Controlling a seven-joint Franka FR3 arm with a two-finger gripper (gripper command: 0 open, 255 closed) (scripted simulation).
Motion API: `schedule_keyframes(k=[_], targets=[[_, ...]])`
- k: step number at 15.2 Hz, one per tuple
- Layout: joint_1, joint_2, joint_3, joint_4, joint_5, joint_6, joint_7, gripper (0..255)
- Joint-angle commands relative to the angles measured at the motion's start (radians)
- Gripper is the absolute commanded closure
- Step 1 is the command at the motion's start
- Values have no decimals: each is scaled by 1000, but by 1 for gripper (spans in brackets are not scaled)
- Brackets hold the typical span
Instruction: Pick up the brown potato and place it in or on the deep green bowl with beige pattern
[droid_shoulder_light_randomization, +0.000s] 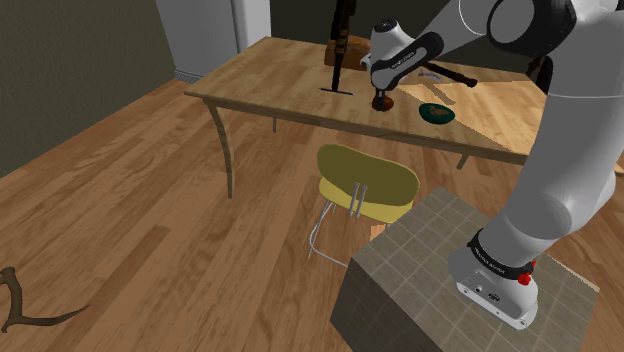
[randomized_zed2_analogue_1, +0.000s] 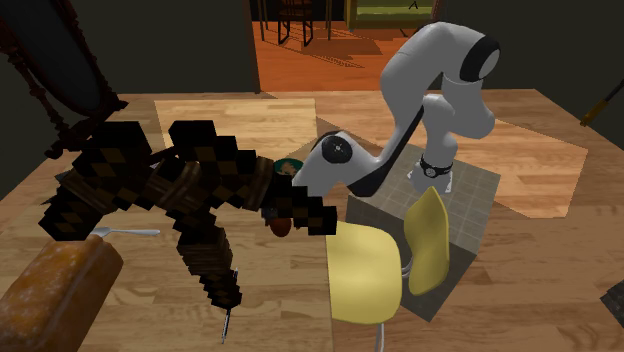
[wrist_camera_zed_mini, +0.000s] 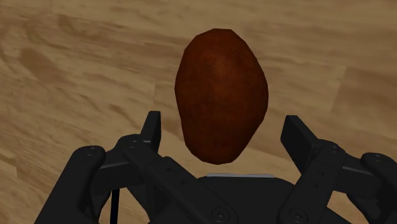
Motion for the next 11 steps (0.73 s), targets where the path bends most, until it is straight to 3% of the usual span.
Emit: schedule_keyframes(k=[1,9,10,11], targets=[[-6,23,-2,6,-1,19,0,0],[-8,29,-3,8,-1,24,0,0],[-8,29,-3,8,-1,24,0,255],[-8,29,-3,8,-1,24,0,255]])
